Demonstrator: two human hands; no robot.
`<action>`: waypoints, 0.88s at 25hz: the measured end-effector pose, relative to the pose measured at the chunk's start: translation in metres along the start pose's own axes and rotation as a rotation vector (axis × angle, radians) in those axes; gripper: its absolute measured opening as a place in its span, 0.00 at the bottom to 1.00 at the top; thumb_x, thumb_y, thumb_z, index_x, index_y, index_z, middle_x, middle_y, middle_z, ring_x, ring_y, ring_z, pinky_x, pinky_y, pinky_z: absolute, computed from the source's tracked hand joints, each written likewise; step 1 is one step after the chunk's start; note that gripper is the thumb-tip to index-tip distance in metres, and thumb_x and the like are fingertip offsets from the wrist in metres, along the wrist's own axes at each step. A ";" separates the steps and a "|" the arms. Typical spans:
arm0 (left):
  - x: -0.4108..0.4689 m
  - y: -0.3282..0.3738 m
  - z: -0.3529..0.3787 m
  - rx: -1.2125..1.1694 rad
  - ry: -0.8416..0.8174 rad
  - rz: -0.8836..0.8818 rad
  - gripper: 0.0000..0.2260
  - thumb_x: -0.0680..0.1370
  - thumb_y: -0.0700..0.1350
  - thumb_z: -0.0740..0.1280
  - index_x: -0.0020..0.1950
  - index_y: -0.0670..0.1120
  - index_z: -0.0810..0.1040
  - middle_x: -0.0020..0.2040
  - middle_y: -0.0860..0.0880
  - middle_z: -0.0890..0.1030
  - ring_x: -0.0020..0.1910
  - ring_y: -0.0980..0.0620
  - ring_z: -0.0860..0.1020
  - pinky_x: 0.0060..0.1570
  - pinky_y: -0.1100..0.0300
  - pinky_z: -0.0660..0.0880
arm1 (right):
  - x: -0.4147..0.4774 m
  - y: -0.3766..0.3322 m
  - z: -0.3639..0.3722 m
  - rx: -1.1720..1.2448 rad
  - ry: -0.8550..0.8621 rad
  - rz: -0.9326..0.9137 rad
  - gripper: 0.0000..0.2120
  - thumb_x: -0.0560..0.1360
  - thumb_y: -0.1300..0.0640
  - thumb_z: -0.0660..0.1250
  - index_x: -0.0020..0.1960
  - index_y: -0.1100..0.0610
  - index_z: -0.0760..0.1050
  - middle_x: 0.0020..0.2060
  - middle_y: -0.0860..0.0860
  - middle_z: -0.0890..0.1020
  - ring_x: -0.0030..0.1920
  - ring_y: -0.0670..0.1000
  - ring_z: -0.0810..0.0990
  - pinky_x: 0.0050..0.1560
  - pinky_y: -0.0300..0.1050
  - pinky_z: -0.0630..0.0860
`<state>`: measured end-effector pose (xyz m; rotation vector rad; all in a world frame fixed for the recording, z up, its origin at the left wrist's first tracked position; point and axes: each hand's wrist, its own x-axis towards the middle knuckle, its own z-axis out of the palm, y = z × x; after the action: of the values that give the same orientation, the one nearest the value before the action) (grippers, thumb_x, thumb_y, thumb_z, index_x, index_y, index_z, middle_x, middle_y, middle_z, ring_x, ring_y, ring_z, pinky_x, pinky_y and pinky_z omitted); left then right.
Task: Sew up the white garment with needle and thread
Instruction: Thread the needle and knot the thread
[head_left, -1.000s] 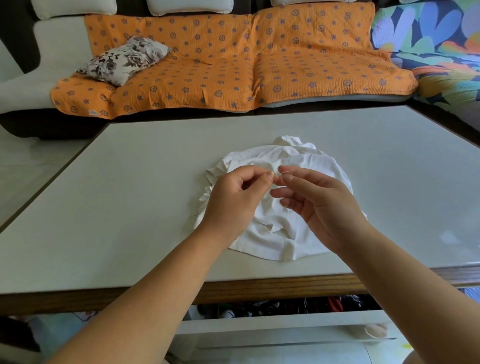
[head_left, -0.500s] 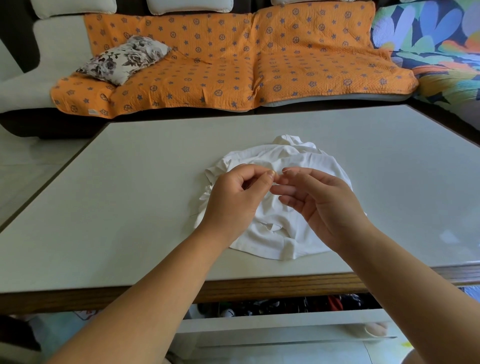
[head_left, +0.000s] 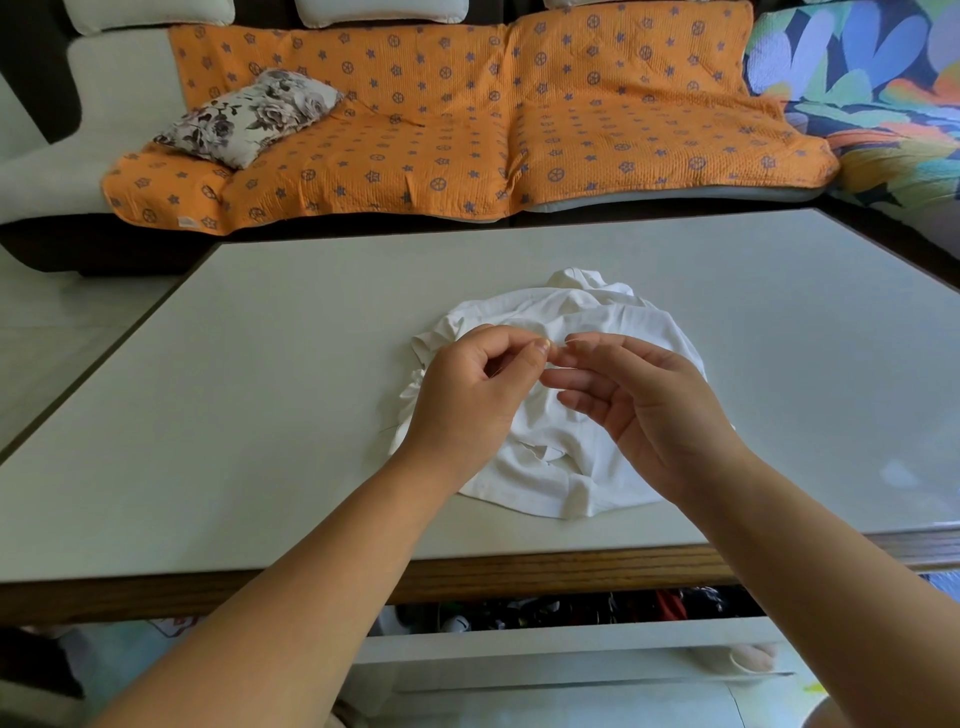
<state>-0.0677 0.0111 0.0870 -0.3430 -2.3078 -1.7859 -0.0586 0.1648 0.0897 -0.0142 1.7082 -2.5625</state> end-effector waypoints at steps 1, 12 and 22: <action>0.000 0.000 0.000 0.002 0.002 0.000 0.06 0.79 0.41 0.66 0.47 0.47 0.84 0.36 0.56 0.78 0.32 0.67 0.74 0.36 0.75 0.68 | 0.000 0.000 0.000 0.002 -0.002 0.002 0.05 0.78 0.64 0.64 0.48 0.61 0.80 0.45 0.58 0.87 0.43 0.53 0.86 0.42 0.39 0.80; 0.001 -0.002 0.001 0.039 0.016 0.019 0.06 0.79 0.42 0.67 0.47 0.46 0.84 0.40 0.53 0.80 0.34 0.65 0.74 0.38 0.73 0.68 | 0.000 0.001 -0.001 -0.006 0.002 0.000 0.05 0.77 0.64 0.65 0.47 0.62 0.79 0.45 0.58 0.86 0.44 0.52 0.86 0.42 0.39 0.80; -0.001 0.000 0.000 0.030 -0.004 -0.004 0.06 0.79 0.42 0.67 0.47 0.47 0.84 0.37 0.56 0.79 0.33 0.66 0.74 0.37 0.74 0.68 | -0.003 0.000 0.003 -0.037 0.026 -0.018 0.08 0.78 0.65 0.64 0.42 0.61 0.79 0.42 0.58 0.87 0.43 0.53 0.86 0.42 0.39 0.80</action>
<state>-0.0669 0.0110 0.0872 -0.3374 -2.3374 -1.7521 -0.0558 0.1621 0.0907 0.0021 1.7725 -2.5540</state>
